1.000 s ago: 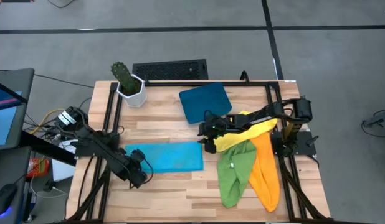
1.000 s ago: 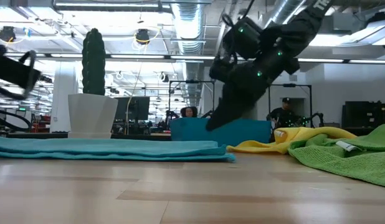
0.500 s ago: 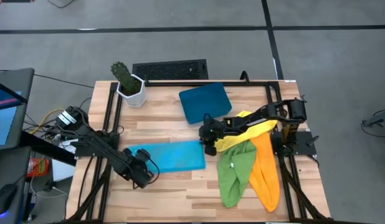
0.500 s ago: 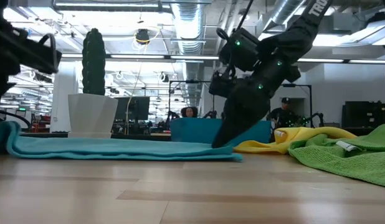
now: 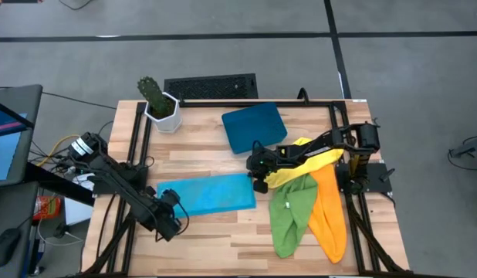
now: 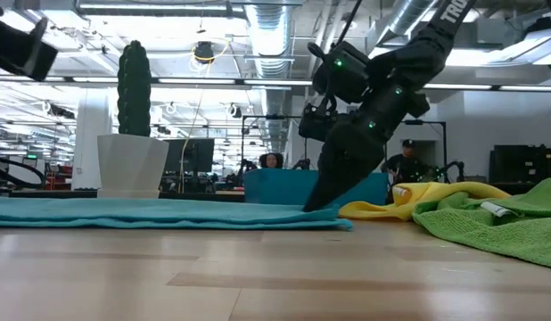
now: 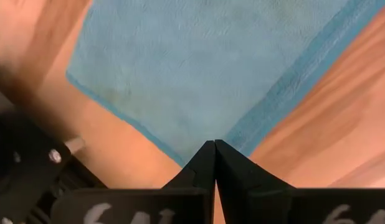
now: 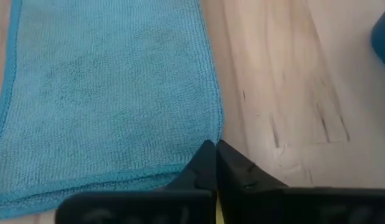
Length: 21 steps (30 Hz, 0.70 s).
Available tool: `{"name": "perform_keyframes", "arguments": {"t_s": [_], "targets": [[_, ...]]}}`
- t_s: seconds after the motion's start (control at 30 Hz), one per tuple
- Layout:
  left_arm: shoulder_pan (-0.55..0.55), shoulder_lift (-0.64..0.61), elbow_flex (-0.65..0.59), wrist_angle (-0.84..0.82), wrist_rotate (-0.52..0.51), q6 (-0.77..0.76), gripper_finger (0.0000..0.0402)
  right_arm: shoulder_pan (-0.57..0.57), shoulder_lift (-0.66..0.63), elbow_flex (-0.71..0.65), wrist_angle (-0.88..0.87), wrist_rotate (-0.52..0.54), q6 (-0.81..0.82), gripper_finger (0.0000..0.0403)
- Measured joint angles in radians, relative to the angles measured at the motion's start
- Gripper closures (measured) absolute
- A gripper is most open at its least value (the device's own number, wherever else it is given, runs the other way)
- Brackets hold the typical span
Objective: Fold microfiber towels
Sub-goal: Fold the blue microfiber cloth
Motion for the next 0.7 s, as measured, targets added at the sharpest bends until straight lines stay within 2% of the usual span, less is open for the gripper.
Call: {"name": "perform_keyframes", "arguments": {"t_s": [0.07,0.13,0.27,0.3,0.33,0.4,0.53,0.7], "targets": [[0.000,-0.003,0.017,0.000,-0.030,-0.072,0.0401,0.000,0.000,0.000,-0.011,-0.001,0.008,0.0374],[0.000,-0.021,0.048,0.012,-0.153,-0.156,0.0402,0.000,0.000,0.000,-0.019,-0.002,0.016,0.0378],[0.009,-0.034,0.087,0.088,-0.664,-0.356,0.0401,0.000,0.000,0.000,-0.024,-0.005,0.023,0.0393],[0.020,-0.028,0.083,0.090,-0.746,-0.388,0.0402,0.000,0.000,0.000,-0.025,-0.005,0.029,0.0394],[0.042,-0.015,0.074,0.108,-0.786,-0.399,0.0402,0.000,-0.004,0.000,-0.026,-0.005,0.035,0.0394],[0.085,0.013,0.042,0.184,-0.788,-0.379,0.0402,0.001,-0.017,-0.003,-0.047,-0.008,0.048,0.0392],[0.146,0.077,-0.008,0.408,-0.807,-0.226,0.0402,0.007,-0.045,-0.007,-0.079,-0.007,0.062,0.0389],[0.217,0.131,-0.039,0.638,-0.897,-0.060,0.0402,0.019,-0.047,-0.007,-0.084,-0.006,0.083,0.0391]]}}
